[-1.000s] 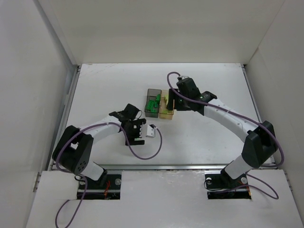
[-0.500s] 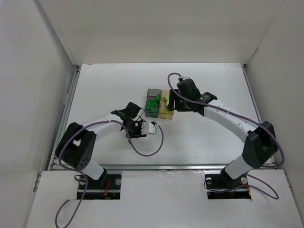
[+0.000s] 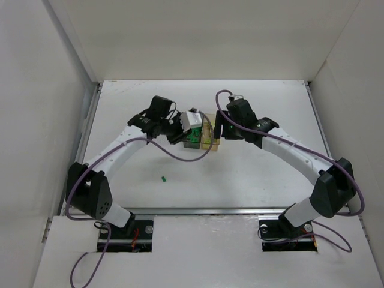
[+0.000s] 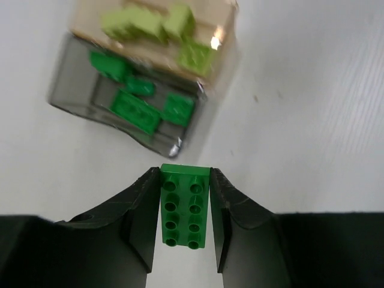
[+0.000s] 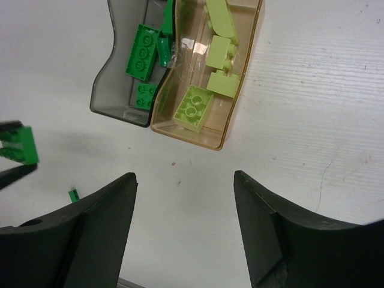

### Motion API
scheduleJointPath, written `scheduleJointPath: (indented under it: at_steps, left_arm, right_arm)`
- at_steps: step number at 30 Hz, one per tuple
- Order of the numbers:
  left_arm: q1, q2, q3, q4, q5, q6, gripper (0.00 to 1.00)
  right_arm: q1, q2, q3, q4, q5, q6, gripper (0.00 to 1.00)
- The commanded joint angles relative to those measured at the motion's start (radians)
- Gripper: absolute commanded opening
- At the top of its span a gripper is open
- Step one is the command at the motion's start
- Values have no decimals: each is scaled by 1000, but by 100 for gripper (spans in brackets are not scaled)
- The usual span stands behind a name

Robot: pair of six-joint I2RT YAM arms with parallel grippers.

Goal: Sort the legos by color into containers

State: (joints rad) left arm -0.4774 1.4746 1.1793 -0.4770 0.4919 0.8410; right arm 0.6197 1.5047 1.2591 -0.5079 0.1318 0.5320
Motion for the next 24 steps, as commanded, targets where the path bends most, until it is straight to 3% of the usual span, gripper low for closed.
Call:
scheduleJointPath:
  at_steps: [1, 3, 11, 16, 17, 19, 21, 24]
  left_arm:
    - [-3, 45, 97, 163, 88, -285, 0]
    - [-3, 165, 182, 242, 88, -480, 0]
    - [28, 329, 230, 402, 28, -631, 3]
    - [37, 351, 267, 429, 28, -668, 31]
    - [37, 351, 279, 429, 28, -668, 46]
    - [37, 351, 279, 429, 28, -677, 58]
    - [37, 329, 279, 429, 28, -689, 67]
    - [68, 283, 279, 419, 8, -736, 69]
  right_arm:
    - [5, -29, -9, 43, 17, 22, 71]
    - [5, -50, -9, 33, 29, 32, 71]
    - [5, -95, -27, 12, 60, 42, 71]
    - [5, -116, -38, 12, 60, 42, 71]
    - [5, -116, -38, 12, 60, 31, 71]
    - [15, -116, -38, 3, 60, 11, 71]
    - [41, -116, -29, 3, 72, -21, 71]
    - [73, -116, -29, 3, 72, -58, 72]
